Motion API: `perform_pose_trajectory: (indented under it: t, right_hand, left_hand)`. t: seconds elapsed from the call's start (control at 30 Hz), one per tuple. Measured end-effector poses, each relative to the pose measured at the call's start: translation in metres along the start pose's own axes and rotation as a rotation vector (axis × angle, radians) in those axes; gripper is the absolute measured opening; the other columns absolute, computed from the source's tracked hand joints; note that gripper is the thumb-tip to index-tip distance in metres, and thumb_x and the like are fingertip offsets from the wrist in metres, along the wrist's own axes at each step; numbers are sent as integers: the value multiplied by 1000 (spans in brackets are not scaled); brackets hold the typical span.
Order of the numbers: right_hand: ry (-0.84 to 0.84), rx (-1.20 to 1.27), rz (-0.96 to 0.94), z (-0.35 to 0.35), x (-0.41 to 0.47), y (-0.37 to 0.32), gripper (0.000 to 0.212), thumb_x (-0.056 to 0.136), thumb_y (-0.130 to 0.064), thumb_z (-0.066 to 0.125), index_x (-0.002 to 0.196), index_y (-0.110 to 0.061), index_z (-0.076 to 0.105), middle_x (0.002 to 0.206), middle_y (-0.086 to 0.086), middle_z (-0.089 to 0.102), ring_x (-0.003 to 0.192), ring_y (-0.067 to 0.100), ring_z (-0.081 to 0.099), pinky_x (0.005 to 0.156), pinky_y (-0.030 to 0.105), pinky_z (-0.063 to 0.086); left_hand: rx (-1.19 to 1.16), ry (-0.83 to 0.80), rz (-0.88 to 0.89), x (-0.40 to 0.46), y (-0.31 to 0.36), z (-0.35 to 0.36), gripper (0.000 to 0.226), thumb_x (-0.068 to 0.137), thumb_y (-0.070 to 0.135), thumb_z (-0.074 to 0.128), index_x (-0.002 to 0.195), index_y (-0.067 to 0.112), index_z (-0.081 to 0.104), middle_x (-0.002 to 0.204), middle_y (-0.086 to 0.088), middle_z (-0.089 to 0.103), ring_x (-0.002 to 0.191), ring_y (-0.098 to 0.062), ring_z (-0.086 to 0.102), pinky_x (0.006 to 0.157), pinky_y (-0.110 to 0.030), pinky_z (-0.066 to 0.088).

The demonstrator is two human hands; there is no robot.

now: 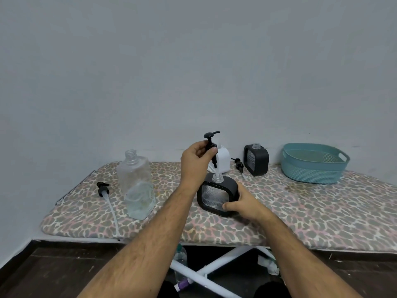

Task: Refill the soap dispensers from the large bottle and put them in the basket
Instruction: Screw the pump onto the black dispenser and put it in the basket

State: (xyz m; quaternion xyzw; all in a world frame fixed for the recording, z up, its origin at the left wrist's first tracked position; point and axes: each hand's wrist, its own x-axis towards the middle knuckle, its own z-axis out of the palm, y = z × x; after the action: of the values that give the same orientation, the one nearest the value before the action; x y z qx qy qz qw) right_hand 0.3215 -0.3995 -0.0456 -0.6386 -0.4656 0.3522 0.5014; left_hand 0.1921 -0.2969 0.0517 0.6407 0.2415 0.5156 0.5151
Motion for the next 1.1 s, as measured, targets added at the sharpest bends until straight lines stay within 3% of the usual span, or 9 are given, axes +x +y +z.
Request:
perform_pose_trajectory:
  t: [0.1, 0.2, 0.47, 0.6, 0.73, 0.9, 1.0, 1.1]
  right_hand:
    - [-40, -19, 17, -4, 0, -4, 71, 77, 17, 67, 134, -19, 45, 120, 5, 65, 103, 13, 67, 85, 24, 56]
    - [-60, -41, 45, -7, 2, -3, 77, 76, 12, 70, 140, -21, 42, 122, 6, 65, 109, 21, 67, 94, 37, 56]
    - [-49, -167, 76, -11, 1, -16, 85, 70, -6, 81, 140, -25, 36, 119, -1, 63, 109, 18, 64, 98, 41, 53]
    - [10, -117, 6, -11, 1, -24, 72, 74, -6, 83, 130, -27, 43, 116, -4, 65, 107, 14, 65, 99, 36, 52]
    - [51, -179, -61, -12, 1, -31, 70, 69, -31, 85, 131, -25, 54, 119, -7, 66, 108, 10, 64, 97, 33, 52]
    - [84, -215, -117, -7, -1, -30, 50, 84, -16, 77, 129, -20, 56, 116, -6, 65, 105, 9, 63, 88, 19, 50]
    - [68, -166, -109, -8, -3, -28, 47, 85, -12, 76, 127, -21, 57, 114, -9, 65, 100, 2, 63, 79, 11, 49]
    - [69, -132, -112, -9, -4, -27, 46, 85, -12, 76, 125, -23, 59, 112, -10, 65, 100, 2, 63, 78, 12, 49]
  left_hand:
    - [36, -31, -24, -5, -6, 1, 29, 85, 10, 74, 113, 9, 69, 101, 2, 75, 97, -6, 70, 88, -22, 54]
    - [58, -57, -42, -10, -12, 3, 30, 85, 10, 74, 114, 10, 69, 101, 5, 74, 95, -2, 70, 87, -19, 54]
    - [105, -69, -60, -14, -21, -1, 29, 84, 15, 76, 111, 18, 67, 100, 6, 74, 95, -5, 70, 88, -27, 56]
    - [160, -121, -51, -13, -24, -3, 26, 83, 16, 77, 106, 23, 68, 99, 8, 73, 95, -4, 69, 88, -28, 56]
    - [161, -184, -73, -16, -33, -5, 26, 83, 14, 76, 107, 19, 69, 100, 4, 74, 97, -8, 70, 90, -32, 57]
    - [172, -233, -83, -22, -41, -9, 24, 86, 15, 73, 102, 32, 65, 101, 10, 73, 97, -2, 69, 85, -20, 53]
    - [158, -303, -96, -21, -43, -12, 23, 89, 13, 70, 109, 24, 66, 106, 5, 74, 100, -4, 69, 90, -24, 53]
    - [170, -369, -94, -21, -42, -15, 24, 91, 8, 66, 112, 20, 67, 110, 4, 73, 104, -5, 68, 92, -22, 51]
